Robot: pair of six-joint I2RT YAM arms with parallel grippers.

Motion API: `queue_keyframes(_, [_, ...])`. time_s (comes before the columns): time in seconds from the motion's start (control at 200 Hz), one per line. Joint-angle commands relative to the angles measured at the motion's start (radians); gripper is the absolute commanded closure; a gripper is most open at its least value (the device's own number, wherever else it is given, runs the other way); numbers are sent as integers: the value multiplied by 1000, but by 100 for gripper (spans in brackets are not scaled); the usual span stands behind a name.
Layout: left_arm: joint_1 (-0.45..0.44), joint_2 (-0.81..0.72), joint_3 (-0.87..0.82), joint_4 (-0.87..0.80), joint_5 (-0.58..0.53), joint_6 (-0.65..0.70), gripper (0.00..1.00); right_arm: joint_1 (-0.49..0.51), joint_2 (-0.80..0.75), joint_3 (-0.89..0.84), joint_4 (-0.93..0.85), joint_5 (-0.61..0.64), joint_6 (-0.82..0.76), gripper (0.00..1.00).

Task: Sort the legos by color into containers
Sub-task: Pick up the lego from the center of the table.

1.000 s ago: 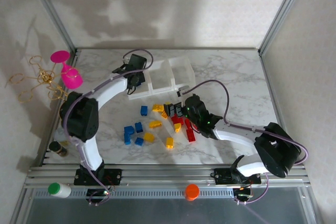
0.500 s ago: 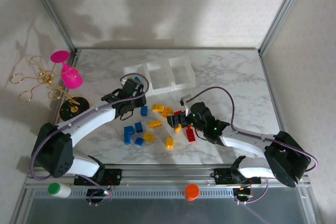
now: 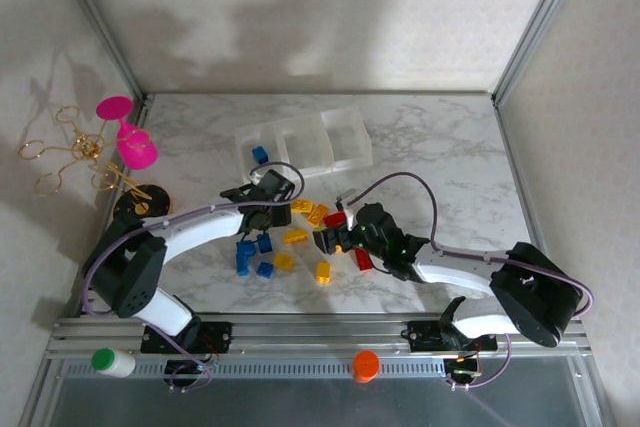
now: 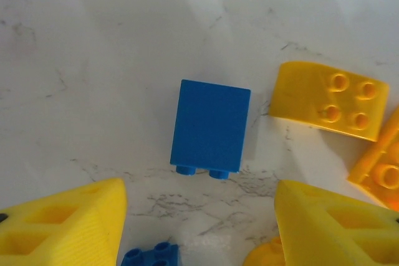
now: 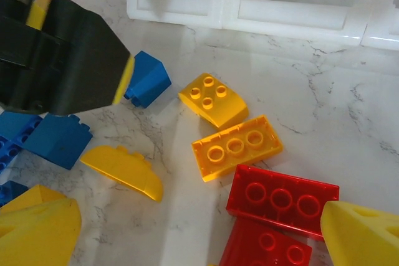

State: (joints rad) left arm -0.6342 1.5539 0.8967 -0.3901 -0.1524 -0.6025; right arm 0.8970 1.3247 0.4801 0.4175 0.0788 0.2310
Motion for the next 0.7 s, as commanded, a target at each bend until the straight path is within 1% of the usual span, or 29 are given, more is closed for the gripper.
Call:
queue_keyframes(0.0, [-7,51,52,10,-54,4,37,26,12,2,30,61,-27,1])
queue_keyframes(0.16, [-7,116,83,38,-55,18,40,37,10,3,32,91,-30,1])
queue_keyframes(0.29, [-5,166,109,35,-63,26,47,41,7,0,34,105,-30,1])
queue_keyframes(0.451, [-5,173,104,48,-68,26,57,45,13,7,29,112,-34,1])
queue_keyframes(0.696, [-4,151,77,46,-90,20,67,47,13,9,29,118,-33,1])
